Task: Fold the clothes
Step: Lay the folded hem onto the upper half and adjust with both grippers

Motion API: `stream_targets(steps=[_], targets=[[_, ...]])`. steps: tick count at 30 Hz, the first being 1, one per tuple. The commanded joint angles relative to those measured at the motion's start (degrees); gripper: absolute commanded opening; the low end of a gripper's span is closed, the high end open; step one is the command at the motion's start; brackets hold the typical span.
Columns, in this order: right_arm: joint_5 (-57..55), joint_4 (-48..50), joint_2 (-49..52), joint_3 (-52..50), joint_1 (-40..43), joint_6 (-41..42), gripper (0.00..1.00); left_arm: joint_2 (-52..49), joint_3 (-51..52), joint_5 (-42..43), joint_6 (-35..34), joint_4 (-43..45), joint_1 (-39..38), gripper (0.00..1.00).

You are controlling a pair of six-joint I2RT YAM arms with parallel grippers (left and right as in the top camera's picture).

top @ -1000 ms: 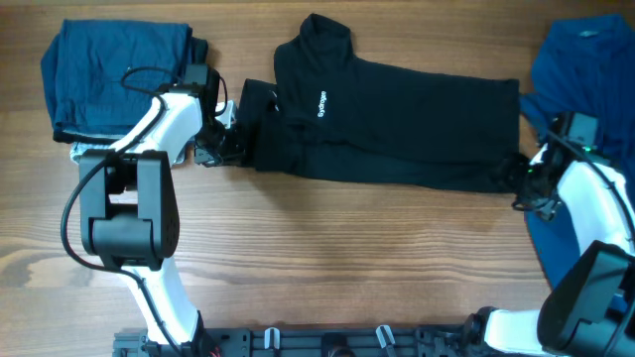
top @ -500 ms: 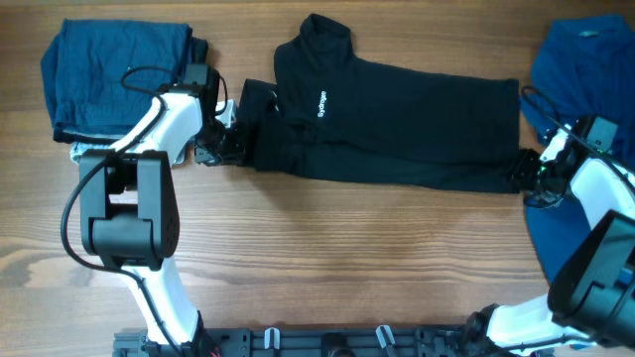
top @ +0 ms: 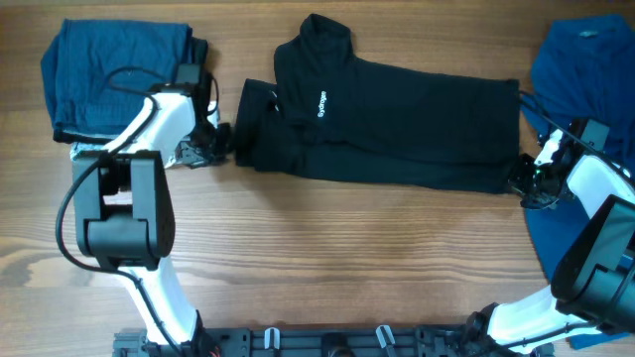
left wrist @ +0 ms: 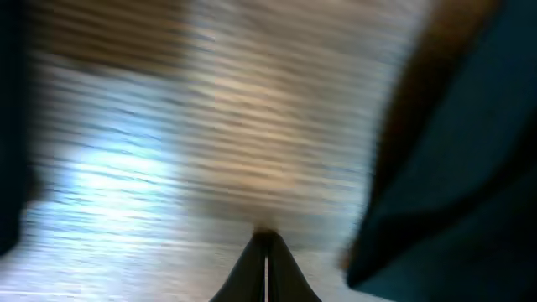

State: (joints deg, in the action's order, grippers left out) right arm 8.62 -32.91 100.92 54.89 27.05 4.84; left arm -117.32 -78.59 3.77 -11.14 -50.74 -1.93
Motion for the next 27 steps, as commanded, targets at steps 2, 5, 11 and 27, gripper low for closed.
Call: stream_targets(steps=[2,5,11,27], targets=[[-2.6,0.9,1.2,-0.5,0.1,-0.1,0.04,-0.8,0.7,3.8,-0.6,2.3,2.7,0.07],[-2.6,0.8,1.2,-0.5,0.1,0.9,0.05,-0.8,0.6,15.0,0.4,1.7,3.5,0.52],[-2.6,0.7,1.2,-0.5,0.1,1.3,0.07,-0.8,0.6,14.0,6.5,3.0,2.0,0.56],[-2.6,0.7,1.2,-0.5,0.1,2.8,0.11,-1.0,3.8,-1.2,4.6,5.2,-8.7,0.5]])
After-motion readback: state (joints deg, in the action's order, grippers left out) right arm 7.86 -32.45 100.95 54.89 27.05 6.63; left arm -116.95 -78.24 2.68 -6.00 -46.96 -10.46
